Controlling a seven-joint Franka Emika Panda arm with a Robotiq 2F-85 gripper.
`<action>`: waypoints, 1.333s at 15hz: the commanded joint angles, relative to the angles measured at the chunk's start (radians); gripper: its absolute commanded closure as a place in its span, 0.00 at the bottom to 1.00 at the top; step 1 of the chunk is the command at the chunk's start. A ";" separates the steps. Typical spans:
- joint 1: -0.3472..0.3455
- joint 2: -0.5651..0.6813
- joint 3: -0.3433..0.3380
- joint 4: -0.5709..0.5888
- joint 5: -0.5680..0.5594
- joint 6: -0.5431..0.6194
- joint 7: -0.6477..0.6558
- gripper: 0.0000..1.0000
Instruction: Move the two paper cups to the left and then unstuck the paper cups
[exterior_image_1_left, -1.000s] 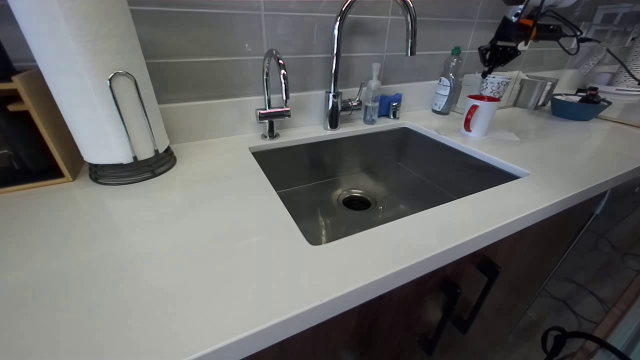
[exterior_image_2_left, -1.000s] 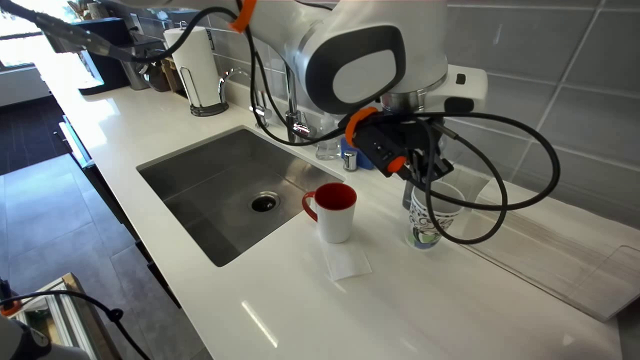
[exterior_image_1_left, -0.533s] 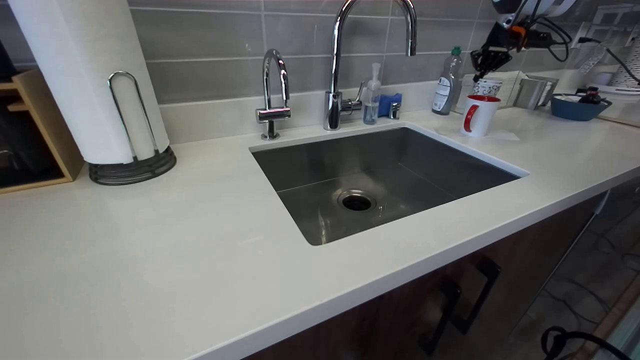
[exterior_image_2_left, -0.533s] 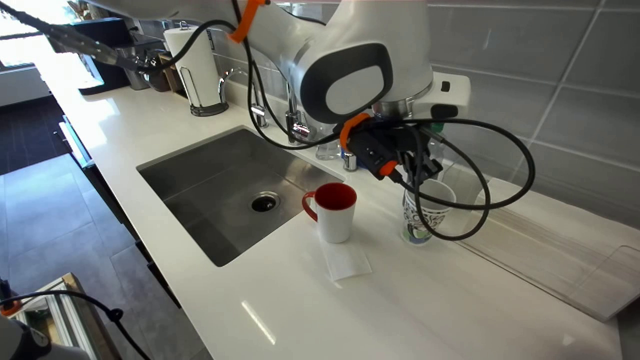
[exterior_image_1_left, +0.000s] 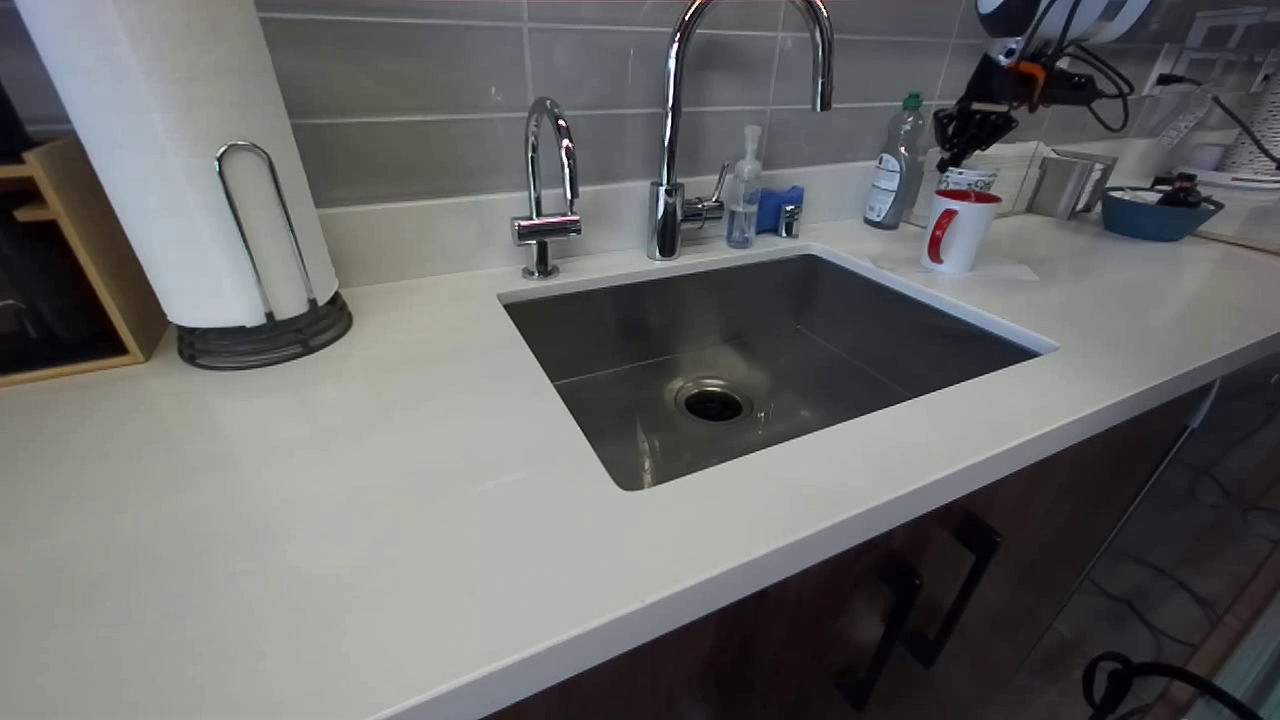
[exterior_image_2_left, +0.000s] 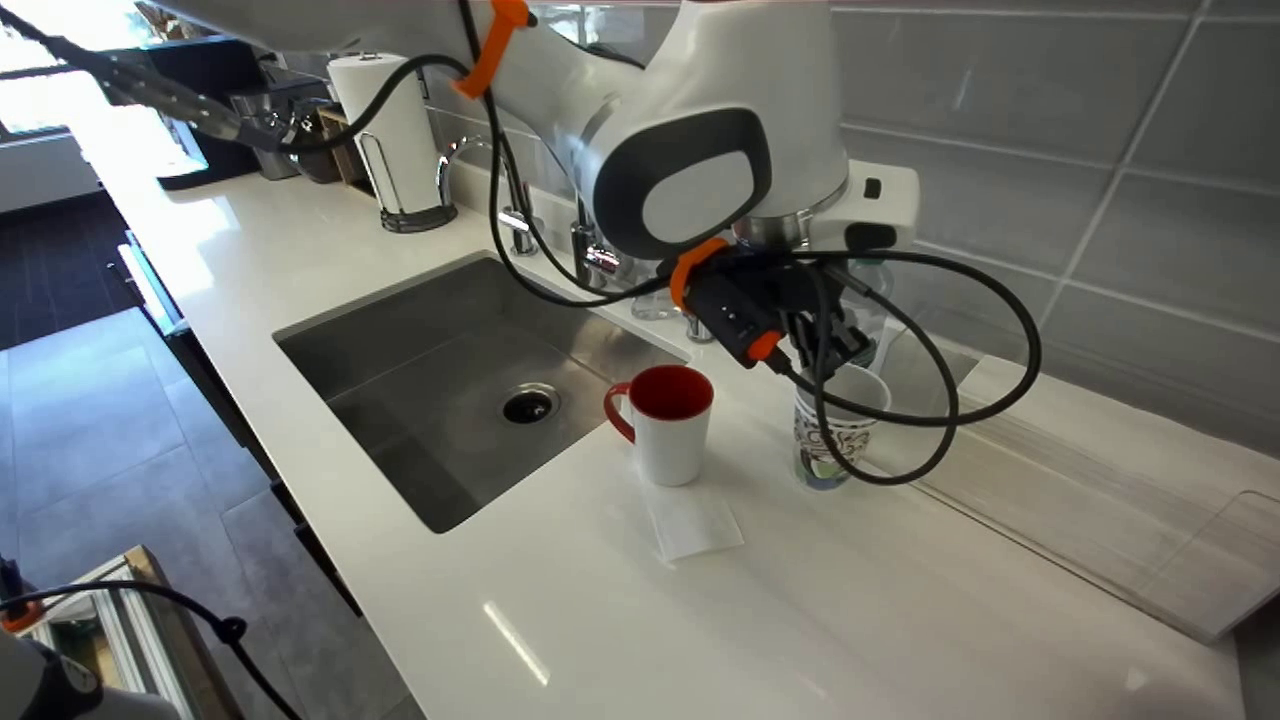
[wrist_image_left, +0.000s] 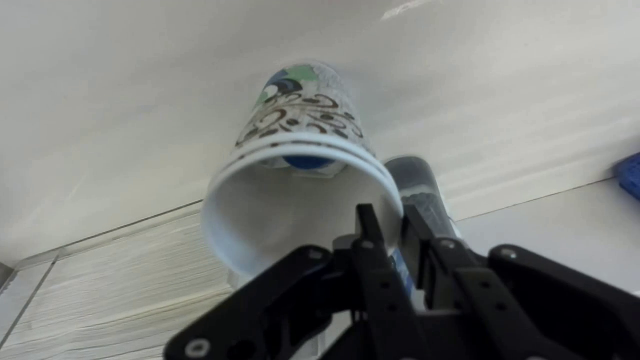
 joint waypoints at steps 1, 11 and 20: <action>-0.006 -0.018 0.005 -0.016 0.018 -0.005 -0.034 0.51; -0.006 -0.047 0.000 -0.016 0.020 -0.051 -0.037 0.47; -0.005 -0.045 -0.005 -0.014 0.016 -0.090 -0.044 0.75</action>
